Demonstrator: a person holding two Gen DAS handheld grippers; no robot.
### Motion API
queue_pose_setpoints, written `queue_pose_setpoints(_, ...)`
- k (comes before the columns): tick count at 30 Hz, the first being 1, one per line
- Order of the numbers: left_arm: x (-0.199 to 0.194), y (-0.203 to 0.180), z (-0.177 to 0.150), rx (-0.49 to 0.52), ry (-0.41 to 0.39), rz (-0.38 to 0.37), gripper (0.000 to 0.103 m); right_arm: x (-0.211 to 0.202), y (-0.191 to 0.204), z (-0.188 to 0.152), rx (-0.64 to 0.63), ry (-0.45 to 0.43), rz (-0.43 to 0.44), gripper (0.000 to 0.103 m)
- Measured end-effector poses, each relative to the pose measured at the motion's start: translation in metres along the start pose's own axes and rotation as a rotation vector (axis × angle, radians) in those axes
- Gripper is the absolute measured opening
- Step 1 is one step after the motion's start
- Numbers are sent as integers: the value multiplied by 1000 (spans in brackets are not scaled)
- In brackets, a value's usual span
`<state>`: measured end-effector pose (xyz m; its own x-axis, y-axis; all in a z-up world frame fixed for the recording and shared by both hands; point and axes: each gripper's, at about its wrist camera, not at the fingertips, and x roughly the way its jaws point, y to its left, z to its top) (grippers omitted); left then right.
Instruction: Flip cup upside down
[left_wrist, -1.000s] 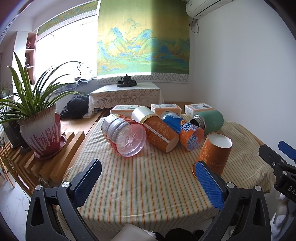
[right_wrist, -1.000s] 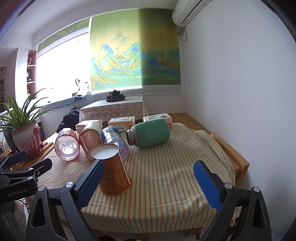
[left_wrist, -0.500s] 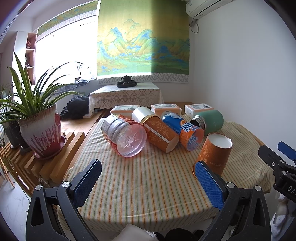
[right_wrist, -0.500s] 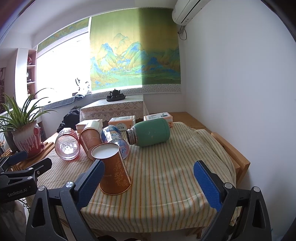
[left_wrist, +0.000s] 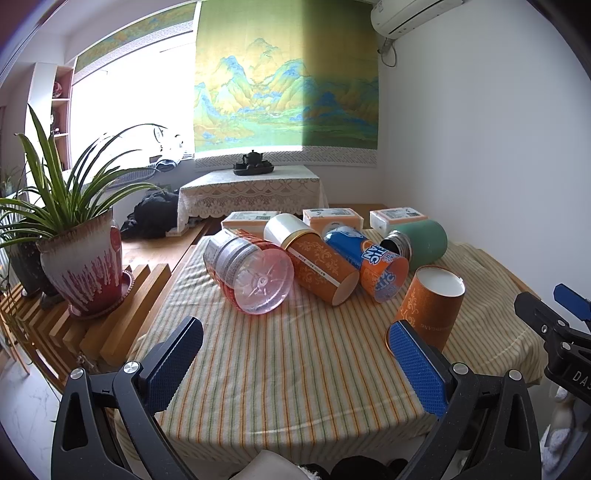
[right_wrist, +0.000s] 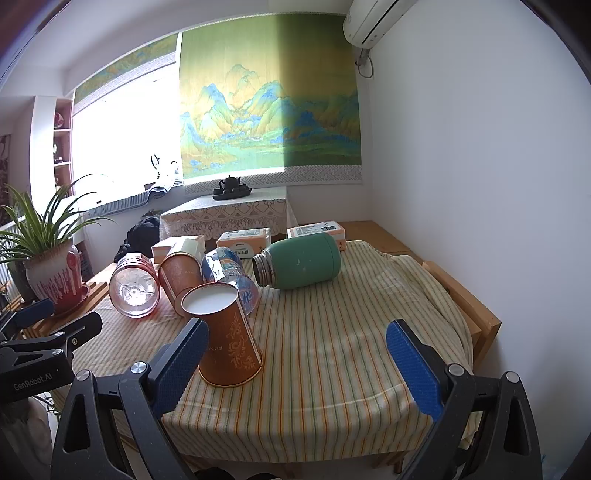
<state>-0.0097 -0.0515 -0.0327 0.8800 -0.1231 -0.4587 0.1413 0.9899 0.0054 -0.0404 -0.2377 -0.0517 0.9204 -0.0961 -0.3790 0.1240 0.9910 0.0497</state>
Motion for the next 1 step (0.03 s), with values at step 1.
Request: queue_pose_setpoints(1, 0, 0, 0, 1, -3, 4, 102, 0, 1, 0, 0, 1, 0, 95)
